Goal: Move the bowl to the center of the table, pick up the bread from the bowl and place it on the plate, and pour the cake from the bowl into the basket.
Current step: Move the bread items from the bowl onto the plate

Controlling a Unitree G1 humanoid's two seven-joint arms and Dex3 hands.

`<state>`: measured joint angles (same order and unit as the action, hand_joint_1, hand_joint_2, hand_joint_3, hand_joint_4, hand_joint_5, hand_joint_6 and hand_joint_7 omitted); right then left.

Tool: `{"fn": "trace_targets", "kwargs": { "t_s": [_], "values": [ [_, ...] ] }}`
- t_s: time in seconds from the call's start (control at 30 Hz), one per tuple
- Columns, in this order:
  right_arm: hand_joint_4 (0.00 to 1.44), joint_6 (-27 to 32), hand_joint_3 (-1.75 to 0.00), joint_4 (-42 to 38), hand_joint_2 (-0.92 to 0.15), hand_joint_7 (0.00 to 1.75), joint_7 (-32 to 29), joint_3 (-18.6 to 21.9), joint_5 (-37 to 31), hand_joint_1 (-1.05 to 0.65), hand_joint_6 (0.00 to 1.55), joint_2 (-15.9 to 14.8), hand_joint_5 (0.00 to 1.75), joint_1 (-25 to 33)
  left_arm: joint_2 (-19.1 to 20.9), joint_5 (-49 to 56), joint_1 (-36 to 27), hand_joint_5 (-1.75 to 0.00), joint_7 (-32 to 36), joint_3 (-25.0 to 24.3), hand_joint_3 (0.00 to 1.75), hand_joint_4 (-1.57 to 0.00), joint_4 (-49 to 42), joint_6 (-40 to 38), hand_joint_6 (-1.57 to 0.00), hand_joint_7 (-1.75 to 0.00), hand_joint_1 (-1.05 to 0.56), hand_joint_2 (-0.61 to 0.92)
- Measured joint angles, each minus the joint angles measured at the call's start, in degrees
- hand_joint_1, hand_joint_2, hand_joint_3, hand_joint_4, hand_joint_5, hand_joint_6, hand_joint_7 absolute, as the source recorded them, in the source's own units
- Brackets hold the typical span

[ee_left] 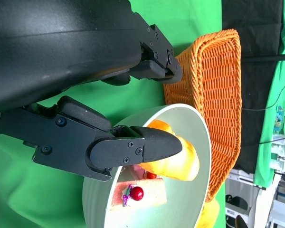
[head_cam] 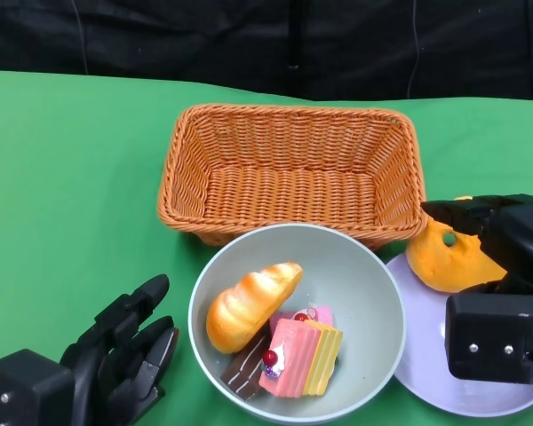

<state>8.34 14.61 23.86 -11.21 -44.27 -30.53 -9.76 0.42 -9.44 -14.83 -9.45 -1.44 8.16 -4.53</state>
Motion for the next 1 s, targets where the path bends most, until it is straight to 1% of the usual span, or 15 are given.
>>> {"fn": "trace_targets", "kwargs": {
  "t_s": [0.07,0.13,0.23,0.53,0.6,0.73,0.8,0.9,0.93,1.0],
  "values": [
    [0.2,0.1,-0.03,6.98,-0.9,0.02,0.42,1.96,1.0,-0.79,0.24,0.01,0.02,1.94,0.04,0.01,-0.09,-0.32,0.01,-0.09,0.5,-0.22,0.02,-0.04,-0.4,0.0,-0.69,0.92],
    [0.2,-0.41,-0.02,14.21,-0.89,0.02,0.3,4.72,1.85,-0.79,0.24,0.01,0.02,2.71,0.02,0.02,-0.02,-0.31,0.01,-0.05,0.5,-0.22,0.02,-0.05,-0.4,0.0,-0.69,0.92],
    [0.22,-1.1,0.0,18.03,-0.88,0.02,0.02,6.39,2.57,-0.77,0.25,0.13,0.03,3.33,0.01,0.04,0.07,-0.31,0.01,0.01,0.5,-0.23,0.02,-0.05,-0.4,0.0,-0.7,0.92],
    [0.18,-4.39,0.0,21.0,-0.87,0.01,-2.95,8.07,6.17,-0.75,0.23,2.38,0.03,6.71,-0.02,0.02,-0.05,-0.3,0.01,0.0,0.5,-0.23,0.02,-0.08,-0.4,0.0,-0.7,0.92],
    [0.21,-5.3,0.0,21.34,-0.85,0.02,-3.47,8.49,7.41,-0.71,0.24,2.91,0.05,7.12,-0.03,0.0,-0.05,-0.29,0.01,0.0,0.5,-0.23,0.03,-0.08,-0.4,0.0,-0.7,0.92],
    [0.23,-9.11,0.0,21.95,-0.84,0.02,-4.0,8.55,11.08,-0.69,0.25,3.35,0.07,7.46,-0.03,-0.01,-0.03,-0.29,0.01,-0.03,0.5,-0.23,0.03,-0.11,-0.4,0.0,-0.7,0.92],
    [0.26,-11.34,0.0,21.33,-0.82,0.05,-4.57,8.42,13.49,-0.62,0.29,3.71,0.11,7.45,0.0,0.0,-0.02,-0.29,0.01,-0.03,0.5,-0.24,0.02,-0.12,-0.4,0.0,-0.7,0.92],
    [0.27,-15.05,0.0,19.6,-0.82,0.06,-5.0,7.55,16.45,-0.6,0.3,4.6,0.14,7.44,0.01,0.0,0.08,-0.29,0.01,-0.01,0.49,-0.24,0.02,-0.12,-0.4,0.0,-0.71,0.92],
    [0.29,-15.97,0.0,18.91,-0.79,0.07,-5.35,7.16,16.78,-0.57,0.32,4.78,0.17,7.32,0.03,0.0,0.07,-0.29,0.01,-0.02,0.5,-0.24,0.02,-0.13,-0.4,0.0,-0.71,0.92],
    [0.11,-18.34,0.0,16.77,-0.76,0.16,-6.01,5.74,17.0,-0.53,0.31,5.4,0.6,6.82,0.05,0.0,0.13,-0.28,0.0,0.05,0.5,-0.24,0.02,-0.13,-0.4,0.0,-0.71,0.92]
  ]
}}
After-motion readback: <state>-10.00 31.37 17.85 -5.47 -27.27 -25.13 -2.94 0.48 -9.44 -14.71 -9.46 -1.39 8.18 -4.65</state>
